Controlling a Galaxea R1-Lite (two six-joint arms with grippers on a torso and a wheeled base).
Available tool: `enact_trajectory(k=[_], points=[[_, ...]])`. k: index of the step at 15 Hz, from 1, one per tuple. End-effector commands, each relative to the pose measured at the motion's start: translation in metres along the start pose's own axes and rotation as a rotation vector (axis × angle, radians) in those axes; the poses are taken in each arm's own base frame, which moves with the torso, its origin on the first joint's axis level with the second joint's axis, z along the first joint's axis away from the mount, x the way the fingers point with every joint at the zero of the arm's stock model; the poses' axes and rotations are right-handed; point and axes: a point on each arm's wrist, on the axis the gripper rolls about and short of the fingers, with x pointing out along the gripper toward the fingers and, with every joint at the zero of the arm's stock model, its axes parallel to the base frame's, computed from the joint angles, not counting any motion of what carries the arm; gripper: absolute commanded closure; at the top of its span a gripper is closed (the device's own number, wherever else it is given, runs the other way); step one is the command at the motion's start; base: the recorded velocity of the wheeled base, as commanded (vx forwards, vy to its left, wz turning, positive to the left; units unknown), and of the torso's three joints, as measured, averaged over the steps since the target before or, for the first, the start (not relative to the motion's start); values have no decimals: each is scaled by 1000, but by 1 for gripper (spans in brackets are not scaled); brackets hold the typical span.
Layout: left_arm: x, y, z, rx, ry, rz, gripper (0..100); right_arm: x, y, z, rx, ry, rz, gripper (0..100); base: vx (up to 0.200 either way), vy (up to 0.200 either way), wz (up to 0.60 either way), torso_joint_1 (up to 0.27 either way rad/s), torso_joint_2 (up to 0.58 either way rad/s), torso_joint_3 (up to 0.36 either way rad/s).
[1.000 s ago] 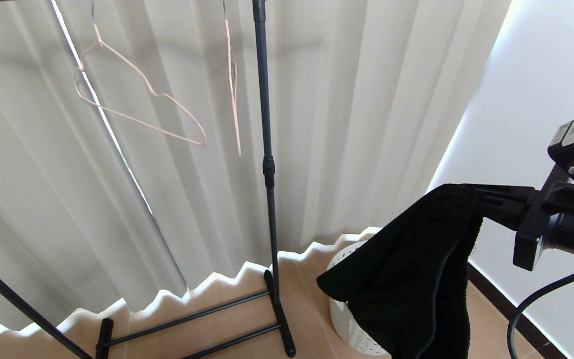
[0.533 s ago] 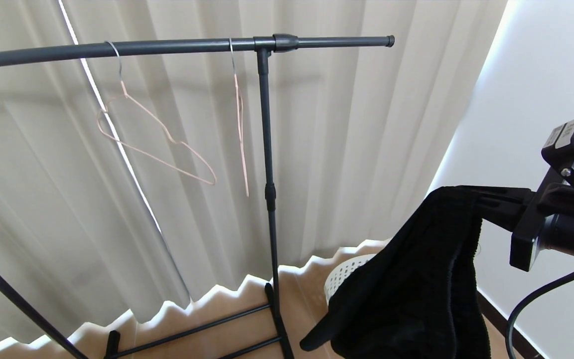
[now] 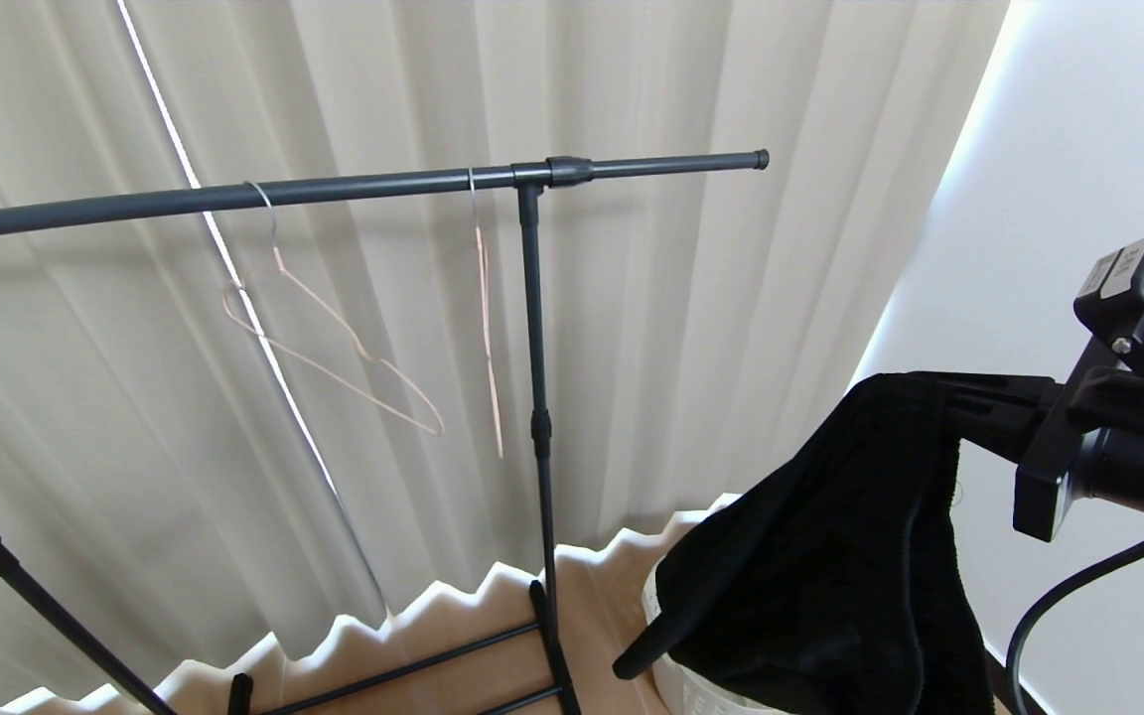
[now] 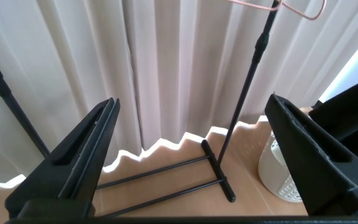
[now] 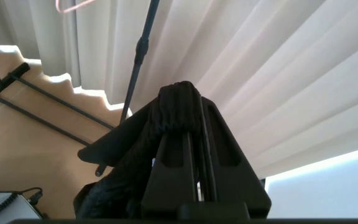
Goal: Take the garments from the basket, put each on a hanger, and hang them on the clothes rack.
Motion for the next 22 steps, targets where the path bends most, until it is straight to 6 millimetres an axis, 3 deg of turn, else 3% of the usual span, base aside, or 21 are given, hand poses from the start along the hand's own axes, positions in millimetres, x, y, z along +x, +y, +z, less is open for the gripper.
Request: enact_trajectory(k=[1, 17, 22], points=[[0, 0, 0, 0, 1, 0, 0, 0, 0, 0, -1, -1, 1, 100, 0, 0, 0, 281, -623, -349], [0, 0, 0, -1, 1, 2, 0, 5, 3, -8, 2, 36, 16, 100, 0, 0, 0, 174, -380, -205], [0, 0, 0, -1, 1, 5, 0, 13, 2, -8, -22, 14, 10, 100, 0, 0, 240, 26, -57, -26]])
